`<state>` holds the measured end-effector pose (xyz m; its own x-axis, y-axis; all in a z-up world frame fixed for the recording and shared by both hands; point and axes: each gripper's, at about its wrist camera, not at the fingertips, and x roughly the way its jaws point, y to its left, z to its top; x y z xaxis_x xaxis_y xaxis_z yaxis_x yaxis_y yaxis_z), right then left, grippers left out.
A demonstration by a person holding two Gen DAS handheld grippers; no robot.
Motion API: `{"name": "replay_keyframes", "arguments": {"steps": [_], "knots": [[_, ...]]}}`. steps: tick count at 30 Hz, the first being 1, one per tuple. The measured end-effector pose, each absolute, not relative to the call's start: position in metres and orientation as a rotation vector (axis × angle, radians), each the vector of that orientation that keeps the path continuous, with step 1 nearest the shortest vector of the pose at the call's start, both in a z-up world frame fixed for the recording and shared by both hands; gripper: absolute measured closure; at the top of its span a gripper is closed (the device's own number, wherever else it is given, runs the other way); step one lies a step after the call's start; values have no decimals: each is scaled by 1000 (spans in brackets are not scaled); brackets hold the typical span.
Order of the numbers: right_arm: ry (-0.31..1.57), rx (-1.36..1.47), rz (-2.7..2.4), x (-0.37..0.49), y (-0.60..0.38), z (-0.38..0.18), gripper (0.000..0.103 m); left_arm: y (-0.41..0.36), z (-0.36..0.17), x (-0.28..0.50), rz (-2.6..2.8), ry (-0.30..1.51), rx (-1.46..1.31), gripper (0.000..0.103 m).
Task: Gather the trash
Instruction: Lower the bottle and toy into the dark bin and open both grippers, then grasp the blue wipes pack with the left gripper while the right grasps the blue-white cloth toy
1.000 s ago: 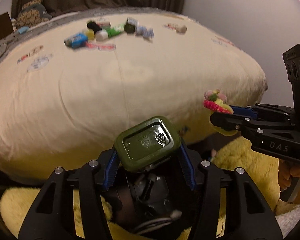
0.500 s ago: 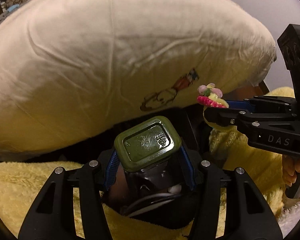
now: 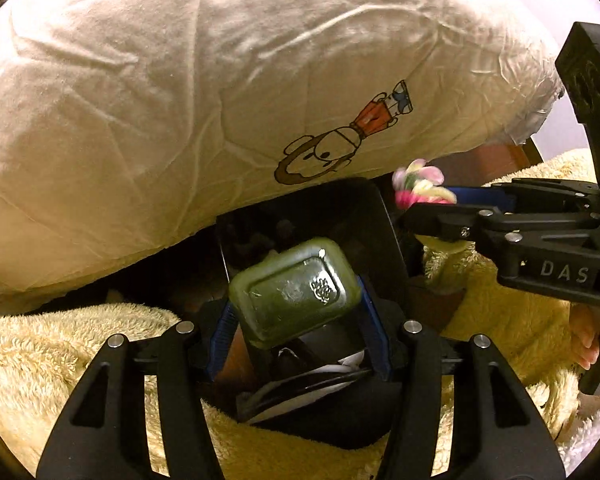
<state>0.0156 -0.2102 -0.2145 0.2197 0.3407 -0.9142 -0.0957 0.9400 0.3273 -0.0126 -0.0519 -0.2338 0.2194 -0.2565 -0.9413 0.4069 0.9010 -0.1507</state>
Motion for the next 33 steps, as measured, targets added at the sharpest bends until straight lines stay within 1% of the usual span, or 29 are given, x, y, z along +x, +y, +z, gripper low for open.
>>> {"name": "replay_keyframes", "arguments": {"steps": [1,3,8,13,15,20,27,33], "knots": [[1315,221,303,17,-211,-212,59,-51,-233,-12,-457,1266,138,46],[1302,227,297,18,-212,-207,54,-53,-232,-11,-449,1257,139,43],[1280,222,286,21,-216,-203,51,-49,-224,-9,-433,1235,140,41],[1241,199,282,23,-217,-187,45,-41,-205,-8,-418,1185,129,39],[1199,180,283,25,-217,-172,43,-36,-194,-6,-410,1154,122,37],[1053,154,304,37,-222,-134,36,-19,-156,6,-376,1052,89,32],[936,101,266,80,-225,-95,34,10,-113,47,-291,942,85,31],[893,110,224,133,-228,-79,33,22,-87,104,-189,875,79,29]]}}
